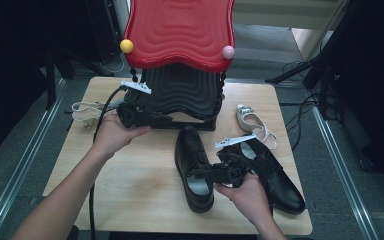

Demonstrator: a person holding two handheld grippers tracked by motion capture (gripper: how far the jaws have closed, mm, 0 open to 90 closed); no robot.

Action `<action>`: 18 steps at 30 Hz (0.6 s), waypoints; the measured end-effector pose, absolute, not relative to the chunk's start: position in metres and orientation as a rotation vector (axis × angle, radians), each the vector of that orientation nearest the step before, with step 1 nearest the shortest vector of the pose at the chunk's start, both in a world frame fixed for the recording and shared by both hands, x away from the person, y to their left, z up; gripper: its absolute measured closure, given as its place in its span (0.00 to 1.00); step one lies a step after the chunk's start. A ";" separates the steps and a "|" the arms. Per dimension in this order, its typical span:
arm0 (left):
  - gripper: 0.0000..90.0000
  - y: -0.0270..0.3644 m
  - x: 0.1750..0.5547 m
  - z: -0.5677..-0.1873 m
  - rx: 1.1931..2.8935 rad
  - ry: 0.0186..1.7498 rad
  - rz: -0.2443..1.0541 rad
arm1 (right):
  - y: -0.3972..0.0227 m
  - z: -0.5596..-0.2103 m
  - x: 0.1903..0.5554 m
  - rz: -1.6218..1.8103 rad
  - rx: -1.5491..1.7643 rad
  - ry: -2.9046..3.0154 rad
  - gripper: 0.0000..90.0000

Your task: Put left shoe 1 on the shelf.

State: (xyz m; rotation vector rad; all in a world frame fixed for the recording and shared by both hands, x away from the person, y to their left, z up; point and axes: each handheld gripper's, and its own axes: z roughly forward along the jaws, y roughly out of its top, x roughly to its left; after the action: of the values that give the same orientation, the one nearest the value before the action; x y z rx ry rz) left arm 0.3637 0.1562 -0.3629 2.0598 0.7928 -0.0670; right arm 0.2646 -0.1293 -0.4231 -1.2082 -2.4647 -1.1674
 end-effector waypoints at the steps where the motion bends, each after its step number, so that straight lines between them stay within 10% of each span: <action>1: 0.98 0.155 0.365 -0.359 2.059 0.785 -0.059 | -0.127 -0.425 0.265 -1.148 -1.207 -2.464 0.75; 18: 0.98 0.160 0.410 -0.278 2.004 0.729 0.047 | -0.090 -0.459 0.272 -0.961 -1.195 -2.526 0.70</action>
State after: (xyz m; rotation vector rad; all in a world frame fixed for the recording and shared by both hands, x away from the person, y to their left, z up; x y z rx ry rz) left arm 0.4097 0.1603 -0.2778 2.0043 0.7289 0.0469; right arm 0.2723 -0.0904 -0.4592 -1.1947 -2.5263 -0.9607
